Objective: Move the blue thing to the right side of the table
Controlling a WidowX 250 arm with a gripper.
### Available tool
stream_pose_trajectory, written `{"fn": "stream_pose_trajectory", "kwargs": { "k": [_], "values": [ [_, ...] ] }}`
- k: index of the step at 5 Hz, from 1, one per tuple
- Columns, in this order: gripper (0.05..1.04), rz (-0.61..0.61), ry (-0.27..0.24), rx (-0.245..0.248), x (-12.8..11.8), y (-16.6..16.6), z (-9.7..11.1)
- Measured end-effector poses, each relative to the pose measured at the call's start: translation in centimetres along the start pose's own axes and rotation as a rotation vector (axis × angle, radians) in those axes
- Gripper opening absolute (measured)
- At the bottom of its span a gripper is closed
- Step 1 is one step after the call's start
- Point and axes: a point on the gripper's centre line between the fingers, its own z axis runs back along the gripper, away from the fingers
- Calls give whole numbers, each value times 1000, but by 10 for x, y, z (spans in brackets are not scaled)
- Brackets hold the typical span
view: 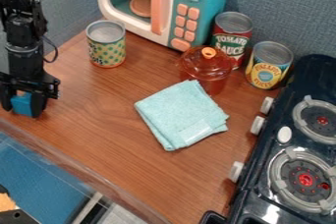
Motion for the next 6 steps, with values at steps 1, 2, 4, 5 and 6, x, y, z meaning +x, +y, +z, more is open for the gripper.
{"fn": "stream_pose_trajectory", "kwargs": {
  "k": [1, 2, 4, 5, 6],
  "values": [
    [609, 1, -2, -20, 0, -1, 0],
    [609, 2, -1, -27, 0, -3, 0],
    [609, -27, -87, -46, -7, -26, 37],
    [609, -117, -145, -37, -16, -70, 73],
    [609, -167, -197, -113, -31, -109, 104]
  ]
}}
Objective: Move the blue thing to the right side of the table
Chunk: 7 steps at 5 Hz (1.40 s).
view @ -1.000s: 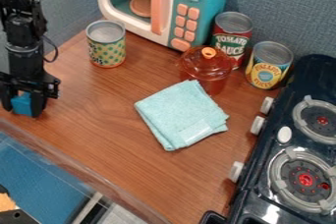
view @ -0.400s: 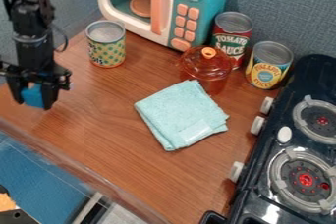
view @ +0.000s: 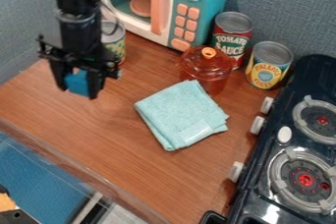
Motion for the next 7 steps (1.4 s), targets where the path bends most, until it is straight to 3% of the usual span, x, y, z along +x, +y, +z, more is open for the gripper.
{"fn": "stream_pose_trajectory", "kwargs": {
  "k": [1, 2, 3, 5, 7],
  "values": [
    [609, -75, 21, -72, -12, -51, 5],
    [609, -151, 77, -145, -22, -96, -14],
    [609, -231, 62, -120, -32, -134, -35],
    [609, -298, 87, -52, -42, -151, -82],
    [663, -302, 79, -43, -40, -151, -85]
  ]
}}
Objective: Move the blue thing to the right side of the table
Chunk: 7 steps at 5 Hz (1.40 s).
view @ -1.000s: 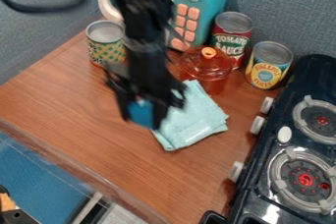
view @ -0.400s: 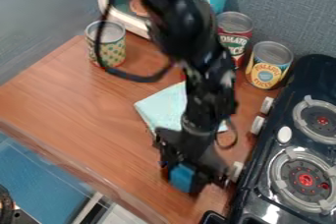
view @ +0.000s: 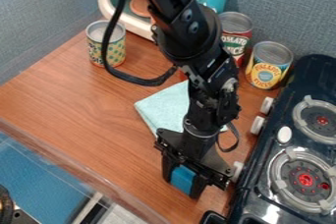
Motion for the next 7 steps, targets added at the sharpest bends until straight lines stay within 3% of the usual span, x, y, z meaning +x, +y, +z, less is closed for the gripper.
{"fn": "stream_pose_trajectory", "kwargs": {
  "k": [1, 2, 3, 5, 6, 7],
  "values": [
    [954, -1, 47, 35, -7, 7, 0],
    [1008, 39, -12, 34, -1, 12, 19],
    [1003, 58, -57, -17, 0, 14, 37],
    [999, 84, -221, -33, -2, 31, 99],
    [999, 160, -249, -9, -1, 56, 109],
    [999, 206, -210, -13, 0, 86, 113]
  ]
}}
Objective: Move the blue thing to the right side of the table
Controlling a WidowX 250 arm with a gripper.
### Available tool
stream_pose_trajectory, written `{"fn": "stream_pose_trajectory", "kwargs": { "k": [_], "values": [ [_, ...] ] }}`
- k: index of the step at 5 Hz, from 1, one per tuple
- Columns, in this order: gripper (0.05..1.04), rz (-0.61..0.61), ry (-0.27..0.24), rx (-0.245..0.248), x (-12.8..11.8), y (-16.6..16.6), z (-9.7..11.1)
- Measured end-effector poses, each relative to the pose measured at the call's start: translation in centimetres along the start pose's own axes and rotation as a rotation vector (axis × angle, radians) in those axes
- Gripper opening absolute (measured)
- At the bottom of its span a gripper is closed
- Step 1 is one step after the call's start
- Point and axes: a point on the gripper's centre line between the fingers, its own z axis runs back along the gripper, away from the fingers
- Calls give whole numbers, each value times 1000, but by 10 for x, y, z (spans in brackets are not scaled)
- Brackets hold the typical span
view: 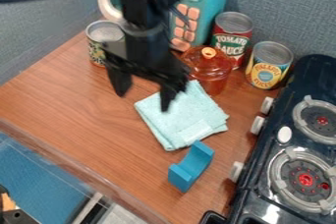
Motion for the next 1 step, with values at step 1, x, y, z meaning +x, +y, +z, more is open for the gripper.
{"fn": "stream_pose_trajectory", "kwargs": {
  "k": [1],
  "values": [
    [999, -9, 1, -4, 0, -2, 0]
  ]
}}
